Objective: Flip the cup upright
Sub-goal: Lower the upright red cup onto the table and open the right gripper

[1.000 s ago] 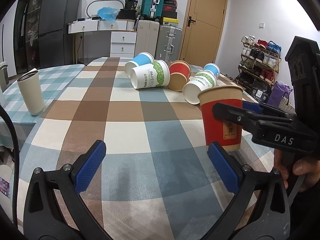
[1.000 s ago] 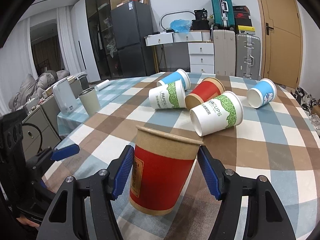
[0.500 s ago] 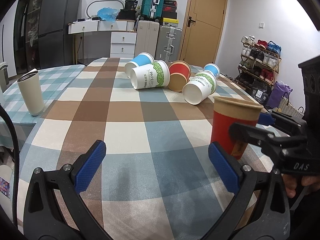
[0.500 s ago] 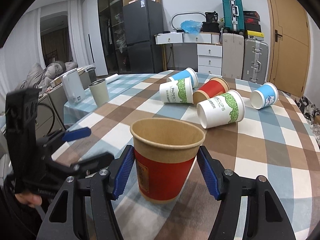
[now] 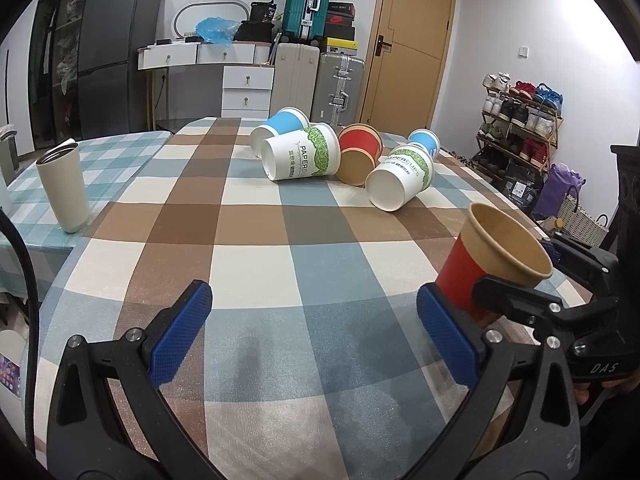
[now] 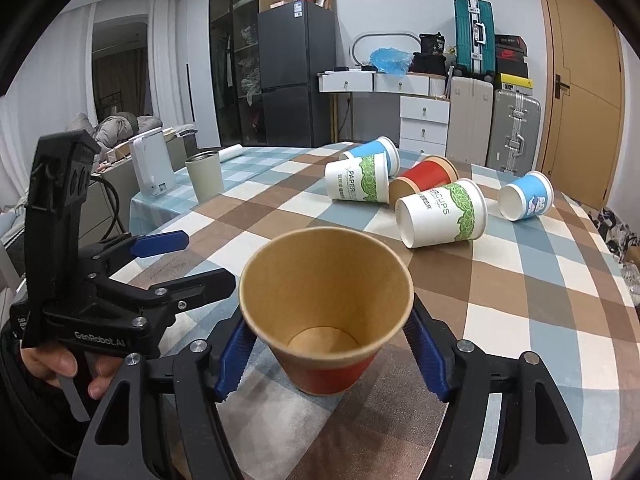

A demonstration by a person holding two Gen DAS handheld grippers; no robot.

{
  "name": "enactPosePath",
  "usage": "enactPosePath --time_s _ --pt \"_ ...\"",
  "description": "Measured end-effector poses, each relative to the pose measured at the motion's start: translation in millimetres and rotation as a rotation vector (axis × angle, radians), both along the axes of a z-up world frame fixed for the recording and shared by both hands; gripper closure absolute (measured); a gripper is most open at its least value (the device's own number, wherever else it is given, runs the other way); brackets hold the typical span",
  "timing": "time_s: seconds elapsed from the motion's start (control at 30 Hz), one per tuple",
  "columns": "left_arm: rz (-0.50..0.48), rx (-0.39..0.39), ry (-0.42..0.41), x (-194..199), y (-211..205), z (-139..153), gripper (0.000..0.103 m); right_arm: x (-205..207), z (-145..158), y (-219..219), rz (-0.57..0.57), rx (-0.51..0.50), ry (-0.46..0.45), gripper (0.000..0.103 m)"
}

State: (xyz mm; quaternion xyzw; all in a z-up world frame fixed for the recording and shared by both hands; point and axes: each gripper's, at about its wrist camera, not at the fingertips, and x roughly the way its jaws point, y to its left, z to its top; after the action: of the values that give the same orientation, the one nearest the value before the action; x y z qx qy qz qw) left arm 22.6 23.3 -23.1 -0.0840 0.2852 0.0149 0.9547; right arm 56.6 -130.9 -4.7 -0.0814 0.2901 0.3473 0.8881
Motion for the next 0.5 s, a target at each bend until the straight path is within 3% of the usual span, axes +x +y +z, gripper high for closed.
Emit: enactPosePath --time_s 0.07,0.23,0.5 --pt "0.002 0.001 -0.003 0 0 0 0.001 -1 1 -1 0.005 0.002 -0.008 0.016" --pt "0.006 0.006 -0.038 -5 -2 4 0.001 -7 9 -16 0.019 0.061 -0.051 0.002" --pt "-0.020 0.002 -0.094 -12 -7 9 0.001 -14 11 -45 0.050 0.145 -0.089 0.000"
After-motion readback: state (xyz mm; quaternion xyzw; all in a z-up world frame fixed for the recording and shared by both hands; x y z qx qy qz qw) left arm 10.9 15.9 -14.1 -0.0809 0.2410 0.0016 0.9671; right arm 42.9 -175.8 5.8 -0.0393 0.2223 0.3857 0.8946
